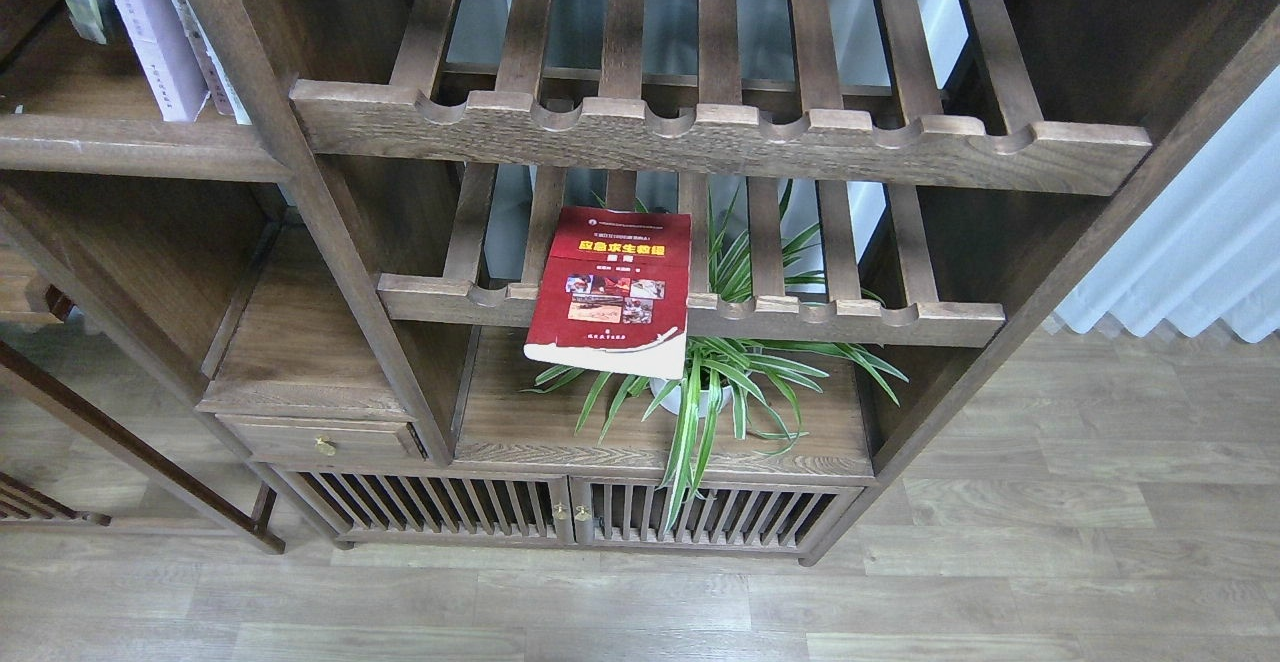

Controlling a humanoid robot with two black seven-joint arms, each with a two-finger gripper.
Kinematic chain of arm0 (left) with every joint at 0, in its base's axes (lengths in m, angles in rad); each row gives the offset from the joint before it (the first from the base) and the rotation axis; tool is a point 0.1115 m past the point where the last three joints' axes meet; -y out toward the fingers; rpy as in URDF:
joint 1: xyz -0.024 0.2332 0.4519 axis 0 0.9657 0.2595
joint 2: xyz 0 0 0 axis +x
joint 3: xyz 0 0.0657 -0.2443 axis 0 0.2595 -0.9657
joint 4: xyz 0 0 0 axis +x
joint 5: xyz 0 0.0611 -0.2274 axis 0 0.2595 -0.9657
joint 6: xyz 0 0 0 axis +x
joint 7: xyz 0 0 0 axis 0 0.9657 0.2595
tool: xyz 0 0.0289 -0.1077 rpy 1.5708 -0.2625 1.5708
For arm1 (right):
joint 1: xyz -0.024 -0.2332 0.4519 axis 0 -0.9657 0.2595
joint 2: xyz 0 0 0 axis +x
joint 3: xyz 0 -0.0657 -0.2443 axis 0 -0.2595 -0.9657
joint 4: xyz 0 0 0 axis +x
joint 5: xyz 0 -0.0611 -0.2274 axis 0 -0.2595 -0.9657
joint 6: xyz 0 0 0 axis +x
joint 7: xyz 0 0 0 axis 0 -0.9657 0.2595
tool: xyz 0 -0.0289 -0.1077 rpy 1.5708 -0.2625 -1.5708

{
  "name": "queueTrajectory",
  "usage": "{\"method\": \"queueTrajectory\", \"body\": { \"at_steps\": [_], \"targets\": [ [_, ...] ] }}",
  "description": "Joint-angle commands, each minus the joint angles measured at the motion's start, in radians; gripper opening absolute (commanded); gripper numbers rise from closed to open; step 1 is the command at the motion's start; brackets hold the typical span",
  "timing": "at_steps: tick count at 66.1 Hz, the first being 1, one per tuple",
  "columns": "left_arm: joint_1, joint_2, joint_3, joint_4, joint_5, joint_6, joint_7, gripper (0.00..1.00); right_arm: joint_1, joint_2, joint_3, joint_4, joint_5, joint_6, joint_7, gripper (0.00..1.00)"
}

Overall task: Organize books on shelf
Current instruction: 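Release the white book on the side shelf and withdraw the left gripper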

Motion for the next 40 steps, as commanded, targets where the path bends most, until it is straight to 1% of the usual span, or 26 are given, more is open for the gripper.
{"method": "queueTrajectory", "body": {
  "at_steps": [1,10,16,24,30,40],
  "targets": [
    [0.059,0.019,-0.038,-0.046,-0.055,0.000,0.000,0.59,0.001,0.000,0.002,0.000,0.002,0.000,0.006,0.99],
    [0.156,0.025,-0.135,-0.124,-0.082,0.000,0.002,0.59,0.003,0.000,0.012,-0.002,0.010,0.000,0.011,0.99],
    [0.239,0.025,-0.206,-0.187,-0.082,0.000,0.005,0.63,0.009,0.000,0.014,-0.006,0.015,0.000,0.014,0.99],
    [0.328,0.025,-0.275,-0.264,-0.082,0.000,0.005,0.64,0.013,0.000,0.015,-0.008,0.029,0.000,0.014,0.99],
    [0.417,0.023,-0.341,-0.321,-0.083,0.000,0.005,0.67,0.015,0.000,0.017,-0.008,0.038,0.000,0.014,0.99],
    [0.536,0.022,-0.379,-0.384,-0.144,0.000,0.005,0.68,0.018,0.000,0.017,-0.008,0.047,0.000,0.015,0.99]
  ]
}}
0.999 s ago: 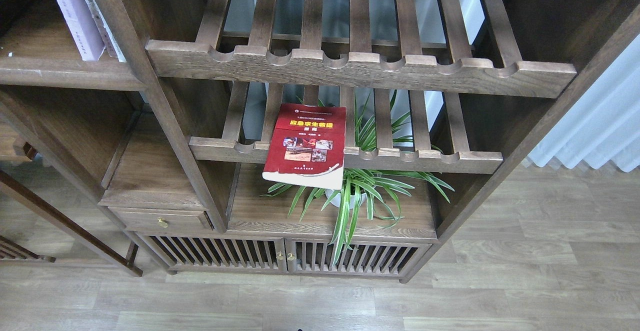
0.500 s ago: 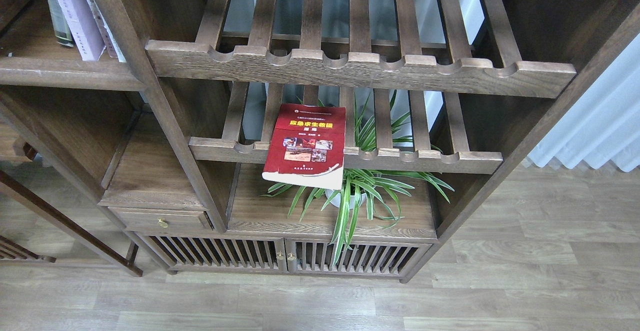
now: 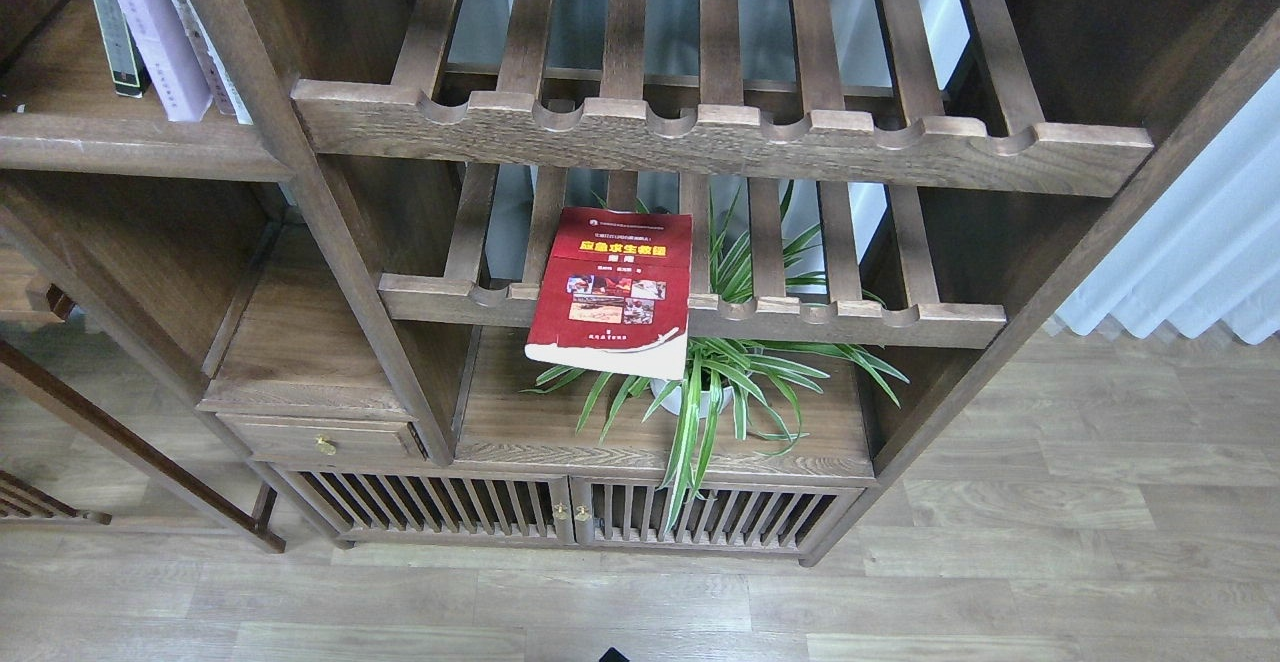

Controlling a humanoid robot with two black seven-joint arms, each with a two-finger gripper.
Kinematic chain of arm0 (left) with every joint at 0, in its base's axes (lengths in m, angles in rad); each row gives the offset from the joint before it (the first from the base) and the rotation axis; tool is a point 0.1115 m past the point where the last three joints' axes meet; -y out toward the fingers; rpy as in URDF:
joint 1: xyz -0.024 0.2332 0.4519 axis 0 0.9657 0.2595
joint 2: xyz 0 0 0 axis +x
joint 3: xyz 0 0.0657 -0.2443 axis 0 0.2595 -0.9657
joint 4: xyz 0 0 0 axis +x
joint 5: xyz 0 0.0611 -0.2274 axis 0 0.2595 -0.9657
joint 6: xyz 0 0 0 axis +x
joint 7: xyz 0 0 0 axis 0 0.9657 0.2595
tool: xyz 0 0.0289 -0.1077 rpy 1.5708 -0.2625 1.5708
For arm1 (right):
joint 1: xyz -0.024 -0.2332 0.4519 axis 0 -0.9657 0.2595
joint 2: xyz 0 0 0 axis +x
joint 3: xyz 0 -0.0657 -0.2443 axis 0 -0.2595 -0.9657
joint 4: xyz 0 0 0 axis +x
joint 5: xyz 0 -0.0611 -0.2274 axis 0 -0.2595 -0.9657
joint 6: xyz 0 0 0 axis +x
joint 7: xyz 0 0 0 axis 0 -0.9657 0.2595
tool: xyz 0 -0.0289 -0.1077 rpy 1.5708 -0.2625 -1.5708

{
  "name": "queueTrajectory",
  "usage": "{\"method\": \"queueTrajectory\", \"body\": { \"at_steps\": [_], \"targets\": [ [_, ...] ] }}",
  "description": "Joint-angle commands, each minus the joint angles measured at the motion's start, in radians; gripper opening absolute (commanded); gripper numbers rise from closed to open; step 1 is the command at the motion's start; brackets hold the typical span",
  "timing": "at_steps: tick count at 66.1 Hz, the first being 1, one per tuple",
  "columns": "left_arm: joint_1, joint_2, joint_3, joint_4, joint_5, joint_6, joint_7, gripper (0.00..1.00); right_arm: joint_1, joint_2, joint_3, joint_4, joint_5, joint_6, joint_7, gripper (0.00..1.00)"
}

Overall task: Organize books on shelf
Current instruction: 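Release the white book on the side shelf and withdraw the left gripper, then reach the right gripper to the red book on the middle shelf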

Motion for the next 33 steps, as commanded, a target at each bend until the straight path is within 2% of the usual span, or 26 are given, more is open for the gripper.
{"method": "queueTrajectory", "body": {
  "at_steps": [1,4,6,15,27,33],
  "targets": [
    [0.112,-0.003,-0.025,-0.061,-0.059,0.000,0.001,0.68,0.002,0.000,0.000,0.000,0.010,0.000,0.001,0.99],
    [0.143,-0.003,-0.025,-0.078,-0.078,0.000,0.002,0.69,0.005,0.000,0.000,0.002,0.019,0.000,0.001,0.99],
    [0.227,-0.008,-0.032,-0.128,-0.101,0.000,0.003,0.71,0.020,0.000,0.000,0.002,0.065,0.000,0.017,0.99],
    [0.332,-0.017,-0.040,-0.157,-0.115,0.000,0.002,0.79,0.057,0.000,0.000,0.002,0.119,0.000,0.046,0.99],
    [0.444,-0.078,-0.032,-0.159,-0.130,0.000,0.003,0.90,0.096,0.000,-0.001,0.003,0.119,0.000,0.047,0.99],
    [0.487,-0.107,-0.023,-0.157,-0.130,0.000,0.003,0.93,0.119,0.000,-0.003,0.000,0.116,0.000,0.046,0.99]
  ]
}}
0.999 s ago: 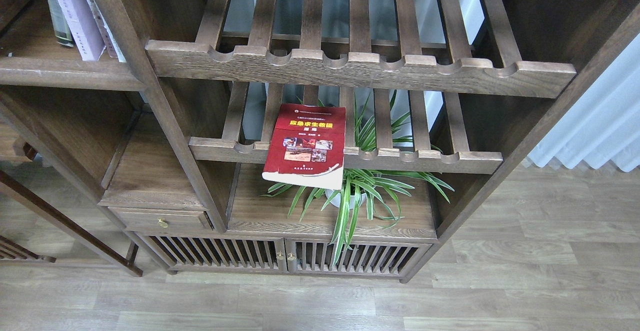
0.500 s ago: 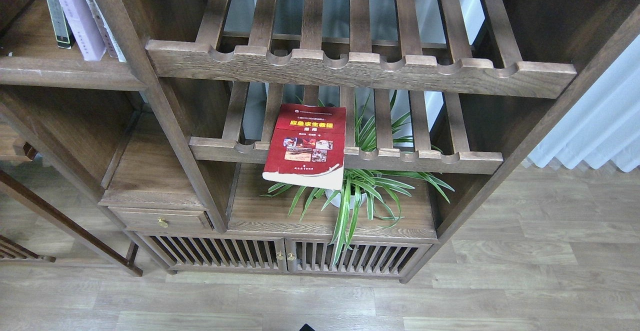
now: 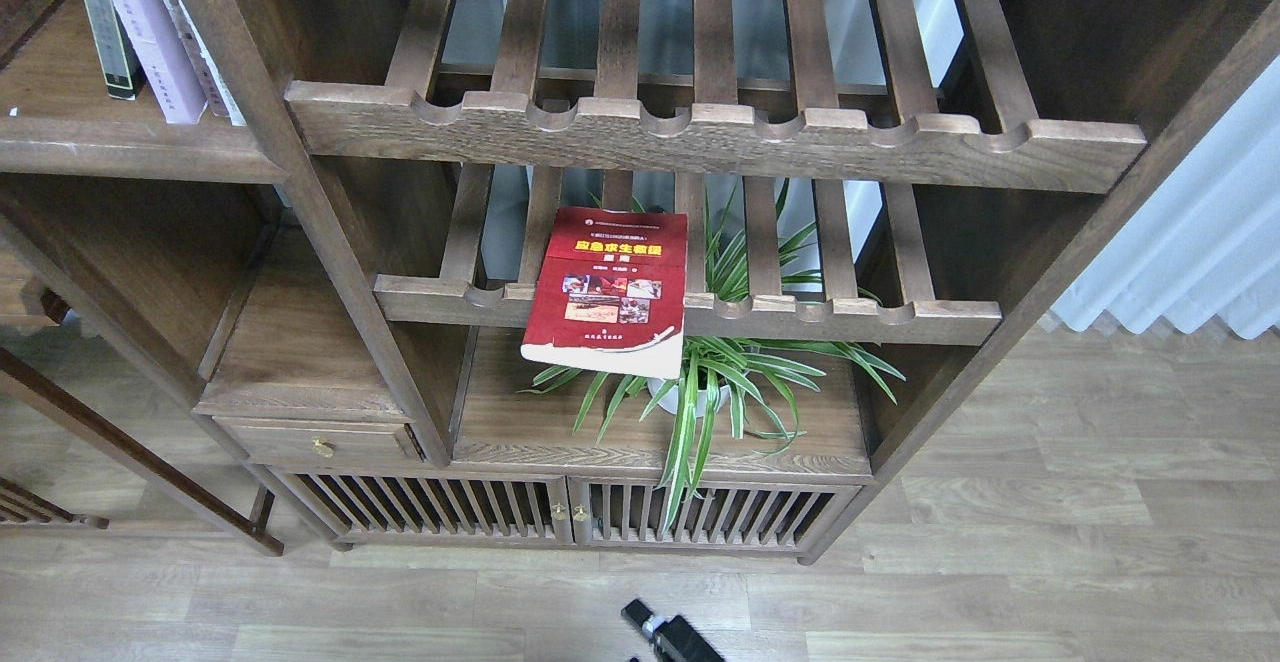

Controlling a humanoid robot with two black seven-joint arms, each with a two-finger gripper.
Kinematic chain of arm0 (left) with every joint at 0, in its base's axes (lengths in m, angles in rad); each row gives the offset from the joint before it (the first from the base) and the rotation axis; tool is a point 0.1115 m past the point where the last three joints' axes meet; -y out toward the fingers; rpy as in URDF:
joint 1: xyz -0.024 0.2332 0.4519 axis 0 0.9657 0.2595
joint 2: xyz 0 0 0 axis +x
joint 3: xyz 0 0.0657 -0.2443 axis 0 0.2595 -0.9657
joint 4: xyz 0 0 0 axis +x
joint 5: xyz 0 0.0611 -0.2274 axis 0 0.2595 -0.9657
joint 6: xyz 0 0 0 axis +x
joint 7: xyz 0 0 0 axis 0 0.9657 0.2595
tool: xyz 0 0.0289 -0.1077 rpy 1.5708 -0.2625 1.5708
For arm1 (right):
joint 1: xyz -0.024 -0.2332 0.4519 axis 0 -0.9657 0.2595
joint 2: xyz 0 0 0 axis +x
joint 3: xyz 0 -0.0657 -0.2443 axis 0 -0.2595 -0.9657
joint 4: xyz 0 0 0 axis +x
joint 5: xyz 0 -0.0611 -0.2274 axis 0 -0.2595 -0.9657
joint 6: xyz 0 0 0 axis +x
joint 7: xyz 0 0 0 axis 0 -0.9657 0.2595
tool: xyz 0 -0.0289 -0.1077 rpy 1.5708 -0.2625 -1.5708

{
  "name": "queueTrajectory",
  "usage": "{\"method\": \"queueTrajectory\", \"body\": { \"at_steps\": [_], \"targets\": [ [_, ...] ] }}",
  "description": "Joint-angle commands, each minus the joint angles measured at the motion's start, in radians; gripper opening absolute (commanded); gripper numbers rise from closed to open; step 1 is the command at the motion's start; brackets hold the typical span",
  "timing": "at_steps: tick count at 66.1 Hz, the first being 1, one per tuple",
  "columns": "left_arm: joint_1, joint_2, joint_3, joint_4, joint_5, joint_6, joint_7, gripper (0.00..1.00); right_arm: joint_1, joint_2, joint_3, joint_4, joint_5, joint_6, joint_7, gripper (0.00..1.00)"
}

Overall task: Organize books on shelf
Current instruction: 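Reach the right gripper to the red book on the middle shelf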

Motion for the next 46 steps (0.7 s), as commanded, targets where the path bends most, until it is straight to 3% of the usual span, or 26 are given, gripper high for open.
{"method": "queueTrajectory", "body": {
  "at_steps": [1,14,24,46],
  "targets": [
    [0.070,-0.045,0.015,0.001,-0.002,0.000,0.001,0.93,0.034,0.000,-0.002,-0.004,-0.003,0.000,-0.001,0.99],
    [0.151,-0.097,0.022,0.013,-0.002,0.000,0.001,0.97,0.078,0.000,0.002,-0.003,-0.006,0.000,0.000,0.99],
    [0.248,-0.122,0.070,0.067,-0.007,0.000,0.002,0.99,0.149,0.000,0.056,-0.006,-0.006,0.000,0.048,0.99],
    [0.265,-0.123,0.084,0.170,-0.007,0.000,-0.007,0.99,0.313,0.000,0.094,-0.067,-0.041,0.000,0.054,0.99]
  ]
}}
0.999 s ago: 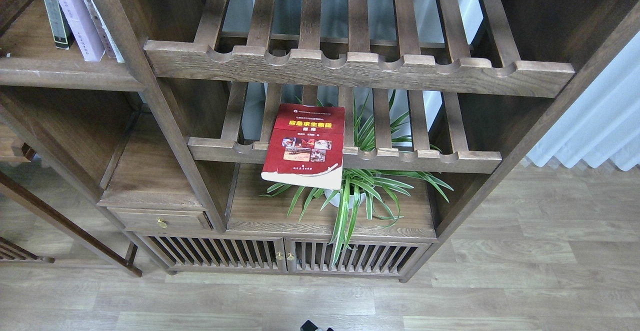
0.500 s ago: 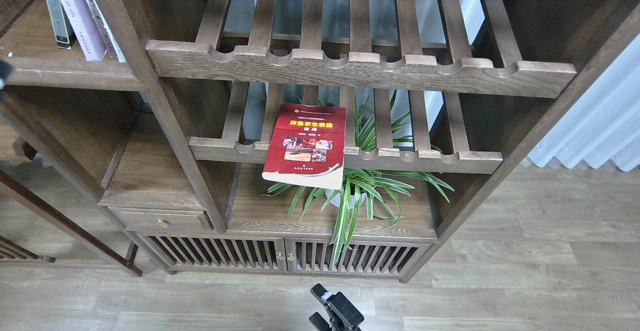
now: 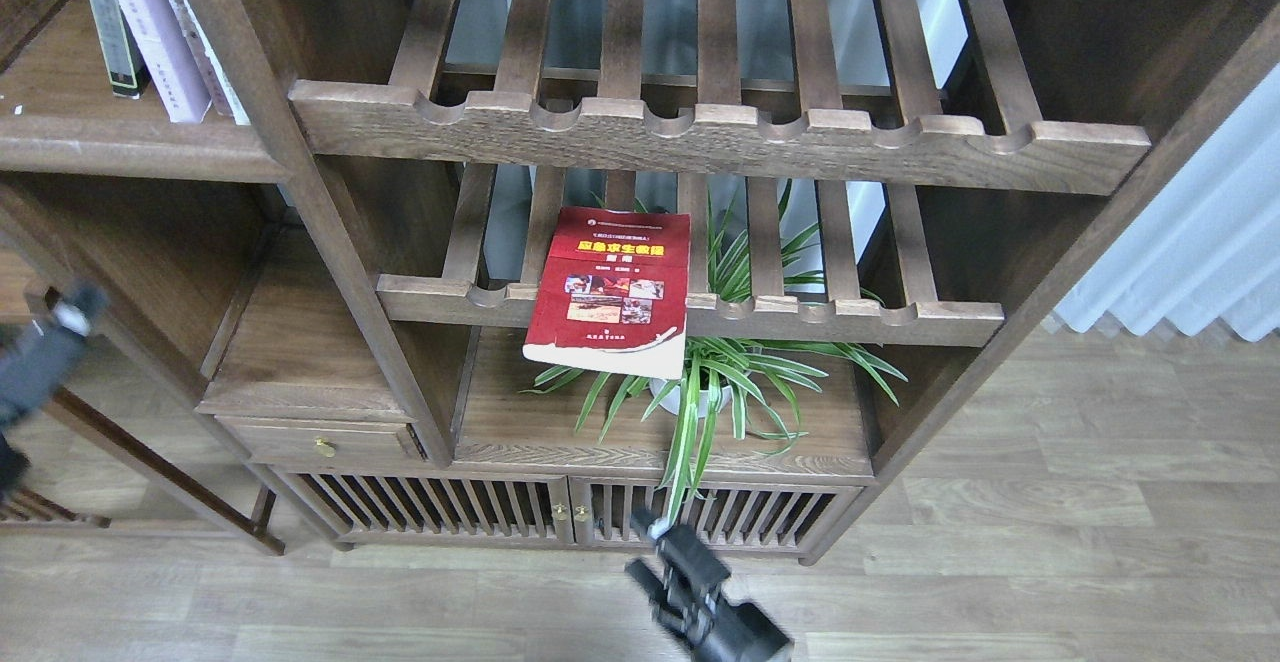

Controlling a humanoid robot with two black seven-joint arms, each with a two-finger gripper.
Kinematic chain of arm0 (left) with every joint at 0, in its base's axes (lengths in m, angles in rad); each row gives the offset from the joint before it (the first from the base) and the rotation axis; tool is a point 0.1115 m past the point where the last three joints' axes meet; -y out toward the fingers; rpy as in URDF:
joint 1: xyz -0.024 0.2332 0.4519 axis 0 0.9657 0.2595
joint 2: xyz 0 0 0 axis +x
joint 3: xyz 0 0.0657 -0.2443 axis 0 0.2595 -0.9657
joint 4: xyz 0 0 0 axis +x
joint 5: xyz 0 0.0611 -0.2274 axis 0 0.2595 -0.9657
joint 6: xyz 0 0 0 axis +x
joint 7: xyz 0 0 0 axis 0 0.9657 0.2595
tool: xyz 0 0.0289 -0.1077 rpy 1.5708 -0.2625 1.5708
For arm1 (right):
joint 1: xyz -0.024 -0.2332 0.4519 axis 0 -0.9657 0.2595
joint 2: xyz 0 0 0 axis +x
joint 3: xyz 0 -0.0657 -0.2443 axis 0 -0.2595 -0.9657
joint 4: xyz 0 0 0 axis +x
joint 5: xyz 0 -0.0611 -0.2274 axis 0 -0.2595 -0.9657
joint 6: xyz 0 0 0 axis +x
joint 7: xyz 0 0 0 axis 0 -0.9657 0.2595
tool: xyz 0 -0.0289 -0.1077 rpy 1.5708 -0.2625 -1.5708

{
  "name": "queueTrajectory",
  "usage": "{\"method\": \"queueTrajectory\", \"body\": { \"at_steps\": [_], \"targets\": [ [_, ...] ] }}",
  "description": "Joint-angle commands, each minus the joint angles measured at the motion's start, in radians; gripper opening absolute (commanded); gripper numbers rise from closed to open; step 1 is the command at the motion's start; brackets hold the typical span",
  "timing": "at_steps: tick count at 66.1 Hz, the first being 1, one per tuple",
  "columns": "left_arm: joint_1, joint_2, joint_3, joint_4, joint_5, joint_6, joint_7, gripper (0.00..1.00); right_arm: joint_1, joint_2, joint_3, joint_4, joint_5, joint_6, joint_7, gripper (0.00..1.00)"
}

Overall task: Organize books on shelf
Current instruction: 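Reach the right gripper to the red book on the middle shelf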

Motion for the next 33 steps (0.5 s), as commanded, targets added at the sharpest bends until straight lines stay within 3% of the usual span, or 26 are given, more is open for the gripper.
{"method": "queueTrajectory", "body": {
  "at_steps": [1,33],
  "targets": [
    [0.002,0.000,0.000,0.015,0.000,0.000,-0.002,0.99,0.037,0.000,0.005,-0.021,-0.026,0.000,0.000,0.99],
    [0.022,0.000,-0.003,0.021,-0.015,0.000,-0.003,0.99,0.129,0.000,0.011,0.042,-0.129,0.000,0.009,0.99]
  ]
}}
